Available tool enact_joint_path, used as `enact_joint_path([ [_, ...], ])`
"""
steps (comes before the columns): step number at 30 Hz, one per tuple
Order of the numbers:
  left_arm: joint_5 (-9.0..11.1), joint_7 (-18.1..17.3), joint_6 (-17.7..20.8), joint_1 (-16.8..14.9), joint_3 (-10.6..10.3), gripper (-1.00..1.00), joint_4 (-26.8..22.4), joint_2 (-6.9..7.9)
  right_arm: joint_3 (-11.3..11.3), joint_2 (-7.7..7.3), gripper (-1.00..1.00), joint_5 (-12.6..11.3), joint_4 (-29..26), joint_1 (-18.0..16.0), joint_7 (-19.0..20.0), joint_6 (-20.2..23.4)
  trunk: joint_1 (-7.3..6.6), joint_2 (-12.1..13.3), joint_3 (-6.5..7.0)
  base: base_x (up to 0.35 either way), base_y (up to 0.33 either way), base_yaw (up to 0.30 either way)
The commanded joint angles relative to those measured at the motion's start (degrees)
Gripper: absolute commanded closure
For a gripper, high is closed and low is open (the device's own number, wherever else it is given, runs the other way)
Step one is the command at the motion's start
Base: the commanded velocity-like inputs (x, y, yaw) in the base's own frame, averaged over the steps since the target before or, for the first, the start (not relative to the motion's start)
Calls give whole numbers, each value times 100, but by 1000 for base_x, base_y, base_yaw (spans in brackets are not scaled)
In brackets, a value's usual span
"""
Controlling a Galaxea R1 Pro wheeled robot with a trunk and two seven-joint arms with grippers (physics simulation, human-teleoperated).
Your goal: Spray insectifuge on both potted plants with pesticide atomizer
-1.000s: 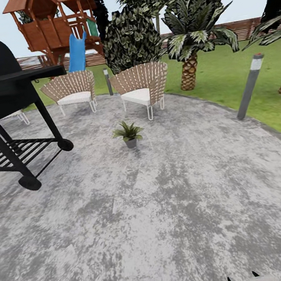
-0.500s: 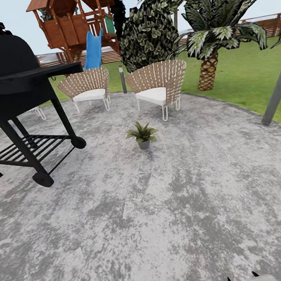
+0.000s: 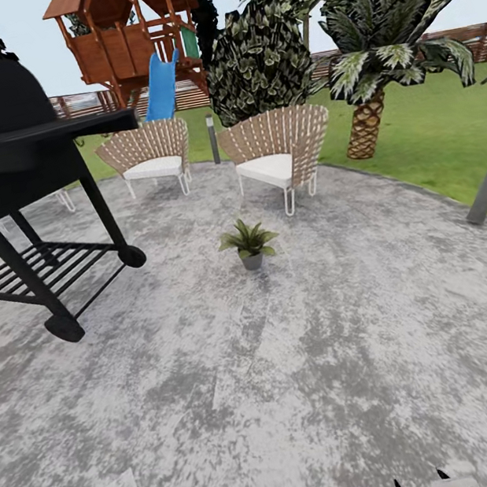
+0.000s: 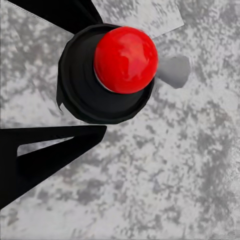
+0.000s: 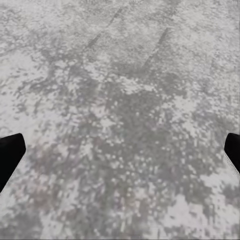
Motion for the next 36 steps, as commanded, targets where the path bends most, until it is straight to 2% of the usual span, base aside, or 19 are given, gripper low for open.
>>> enact_joint_path([
  [1, 1, -8, -19, -3, 15, 100, 5, -1, 1, -1, -100, 1, 4, -3, 3, -18, 2, -1, -4, 339, 0, 0],
  [36, 5, -8, -19, -3, 14, 100, 5, 2, 1, -1, -100, 10, 4, -3, 2, -12, 2, -1, -4, 339, 2, 0],
])
